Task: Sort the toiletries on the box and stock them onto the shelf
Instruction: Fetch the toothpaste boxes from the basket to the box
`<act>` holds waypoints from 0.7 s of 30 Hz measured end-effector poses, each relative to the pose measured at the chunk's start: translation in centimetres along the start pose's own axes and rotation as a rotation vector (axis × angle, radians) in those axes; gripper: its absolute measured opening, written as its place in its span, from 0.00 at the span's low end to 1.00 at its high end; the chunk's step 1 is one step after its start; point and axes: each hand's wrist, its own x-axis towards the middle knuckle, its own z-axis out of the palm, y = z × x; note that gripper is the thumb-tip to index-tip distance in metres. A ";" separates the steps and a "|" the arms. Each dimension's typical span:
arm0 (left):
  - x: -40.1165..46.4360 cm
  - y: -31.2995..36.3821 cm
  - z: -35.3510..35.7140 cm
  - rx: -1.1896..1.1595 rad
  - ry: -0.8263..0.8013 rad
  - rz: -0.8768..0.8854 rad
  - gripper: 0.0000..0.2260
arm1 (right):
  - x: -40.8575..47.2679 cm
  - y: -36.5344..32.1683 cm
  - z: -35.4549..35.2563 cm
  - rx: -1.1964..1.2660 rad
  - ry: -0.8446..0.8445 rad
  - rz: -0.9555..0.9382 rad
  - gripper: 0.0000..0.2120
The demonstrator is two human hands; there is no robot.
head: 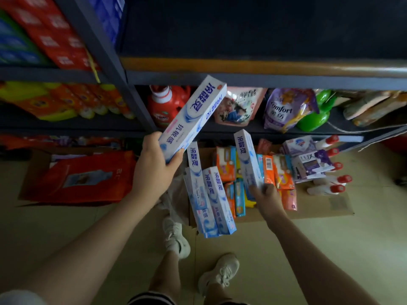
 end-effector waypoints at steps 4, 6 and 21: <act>2.9 2.6 -1.8 0.063 0.075 0.077 0.24 | -3.3 -4.8 -3.7 0.014 0.078 -0.228 0.11; 5.1 3.5 -2.5 0.067 0.115 0.061 0.24 | -4.6 -7.7 -4.7 0.033 0.088 -0.336 0.12; 17.2 4.2 -4.4 0.146 0.012 0.058 0.24 | -2.0 -23.8 1.6 -0.171 0.283 -0.563 0.19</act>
